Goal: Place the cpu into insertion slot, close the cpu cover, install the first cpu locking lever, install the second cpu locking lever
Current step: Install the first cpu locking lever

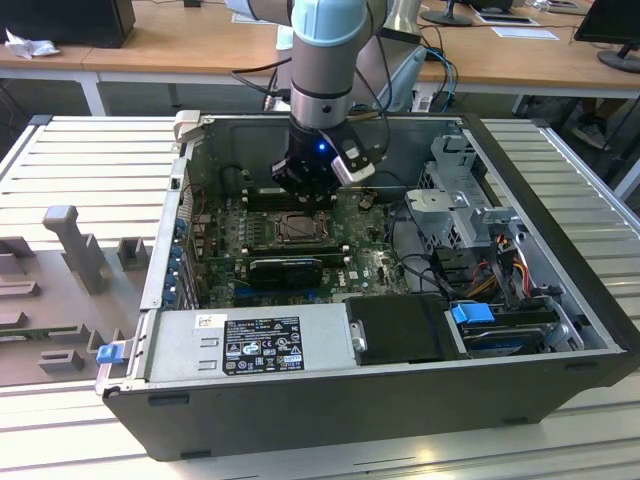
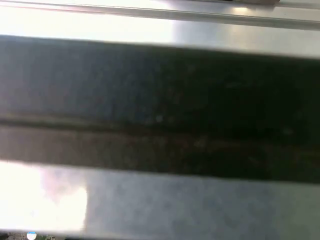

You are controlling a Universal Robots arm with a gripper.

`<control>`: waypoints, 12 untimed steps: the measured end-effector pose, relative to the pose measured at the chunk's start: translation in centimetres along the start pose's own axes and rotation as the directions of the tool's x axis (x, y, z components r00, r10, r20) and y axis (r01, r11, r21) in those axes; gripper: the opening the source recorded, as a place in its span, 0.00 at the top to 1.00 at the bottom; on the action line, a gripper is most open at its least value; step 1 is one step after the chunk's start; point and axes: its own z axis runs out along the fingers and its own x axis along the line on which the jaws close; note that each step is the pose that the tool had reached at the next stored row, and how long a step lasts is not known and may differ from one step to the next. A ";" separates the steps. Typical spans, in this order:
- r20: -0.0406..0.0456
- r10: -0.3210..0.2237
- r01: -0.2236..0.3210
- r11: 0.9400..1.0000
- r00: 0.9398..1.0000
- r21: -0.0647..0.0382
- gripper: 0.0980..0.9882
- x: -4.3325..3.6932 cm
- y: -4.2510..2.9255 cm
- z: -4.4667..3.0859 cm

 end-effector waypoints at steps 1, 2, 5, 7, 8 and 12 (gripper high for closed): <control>0.000 0.000 0.000 1.000 1.000 -0.004 0.99 0.00 0.01 0.02; 0.000 0.000 0.000 1.000 1.000 -0.006 0.99 -0.01 0.01 0.02; 0.001 0.000 0.000 1.000 1.000 -0.010 0.99 -0.01 0.03 -0.24; 0.001 0.000 0.000 1.000 1.000 -0.010 0.99 -0.01 0.09 -1.08; 0.001 0.000 0.000 1.000 1.000 -0.010 0.99 -0.01 0.12 -1.56; 0.001 0.000 0.000 1.000 1.000 -0.009 0.99 0.01 -0.06 -2.09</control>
